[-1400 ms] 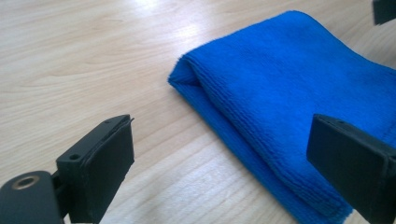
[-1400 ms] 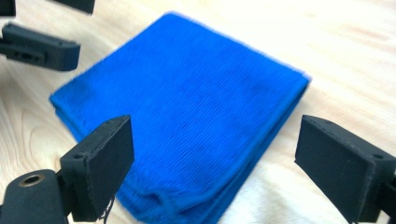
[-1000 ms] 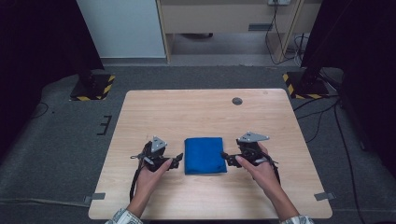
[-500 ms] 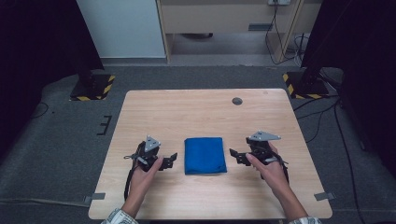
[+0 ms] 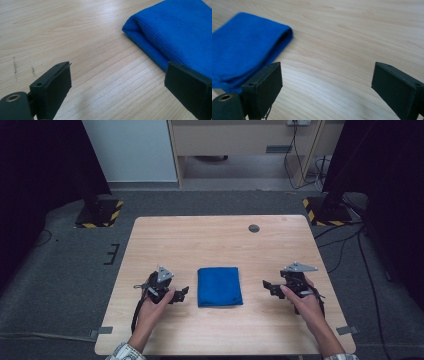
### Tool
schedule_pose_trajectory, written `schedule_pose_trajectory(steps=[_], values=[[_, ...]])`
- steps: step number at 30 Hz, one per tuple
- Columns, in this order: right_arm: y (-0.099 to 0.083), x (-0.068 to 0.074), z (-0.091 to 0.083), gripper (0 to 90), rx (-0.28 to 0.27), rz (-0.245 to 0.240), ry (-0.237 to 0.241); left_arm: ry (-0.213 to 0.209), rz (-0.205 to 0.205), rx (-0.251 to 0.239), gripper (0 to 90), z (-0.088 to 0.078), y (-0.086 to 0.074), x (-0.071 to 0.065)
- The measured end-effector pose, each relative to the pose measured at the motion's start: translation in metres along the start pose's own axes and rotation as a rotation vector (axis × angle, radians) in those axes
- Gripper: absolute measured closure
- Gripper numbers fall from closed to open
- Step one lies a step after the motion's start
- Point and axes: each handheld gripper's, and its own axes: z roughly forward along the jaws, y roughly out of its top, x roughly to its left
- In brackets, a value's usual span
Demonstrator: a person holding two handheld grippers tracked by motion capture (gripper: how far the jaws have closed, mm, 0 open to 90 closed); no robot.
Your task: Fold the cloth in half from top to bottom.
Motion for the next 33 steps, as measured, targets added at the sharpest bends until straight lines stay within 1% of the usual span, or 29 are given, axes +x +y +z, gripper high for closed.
schedule_pose_trajectory(steps=[3,6,8,9,11,12,13,14,15,17,18,22,24,26,27,29,33], values=[[-0.004,-0.012,0.002,10.9,0.014,0.033,-0.014,-0.003,0.004,0.018,7.1,0.002,-0.001,0.002],[-0.006,-0.022,0.005,10.9,0.023,0.052,-0.023,-0.003,-0.002,0.033,7.1,0.006,-0.001,0.007],[-0.005,-0.027,0.006,10.9,0.043,0.061,-0.033,-0.001,0.006,0.059,7.1,0.009,-0.002,0.011],[-0.005,-0.029,0.008,10.9,0.042,0.069,-0.04,0.009,0.011,0.079,7.1,0.012,-0.004,0.014],[-0.004,-0.035,0.01,11.3,0.067,0.073,-0.064,0.014,0.004,0.097,7.1,0.016,-0.006,0.019],[-0.003,-0.036,0.011,11.6,0.064,0.063,-0.077,0.013,-0.003,0.101,7.1,0.017,-0.005,0.022],[-0.002,-0.037,0.012,11.5,0.062,0.067,-0.081,0.017,-0.008,0.1,7.1,0.017,-0.005,0.025],[0.0,-0.039,0.012,11.0,0.06,0.067,-0.074,0.019,-0.011,0.103,7.1,0.018,-0.003,0.028],[0.002,-0.04,0.013,10.9,0.061,0.078,-0.066,0.021,-0.012,0.106,7.1,0.019,-0.002,0.031],[0.006,-0.043,0.015,11.0,0.061,0.07,-0.068,0.028,-0.015,0.107,7.1,0.02,0.001,0.038],[0.008,-0.045,0.016,11.0,0.063,0.061,-0.077,0.032,-0.021,0.104,7.1,0.021,0.003,0.042],[0.015,-0.054,0.019,11.0,0.061,0.083,-0.092,0.045,-0.046,0.107,7.0,0.025,0.006,0.054],[0.018,-0.058,0.02,11.1,0.056,0.105,-0.098,0.051,-0.056,0.106,7.0,0.026,0.006,0.058],[0.021,-0.062,0.021,11.4,0.04,0.117,-0.109,0.069,-0.063,0.107,7.2,0.029,0.005,0.063],[0.022,-0.066,0.022,10.7,0.042,0.129,-0.114,0.07,-0.066,0.11,7.4,0.03,0.004,0.064],[0.023,-0.07,0.025,10.6,0.053,0.134,-0.13,0.068,-0.076,0.118,7.4,0.033,0.002,0.067],[0.022,-0.076,0.031,10.2,0.069,0.152,-0.153,0.079,-0.077,0.125,6.9,0.035,0.001,0.067]])
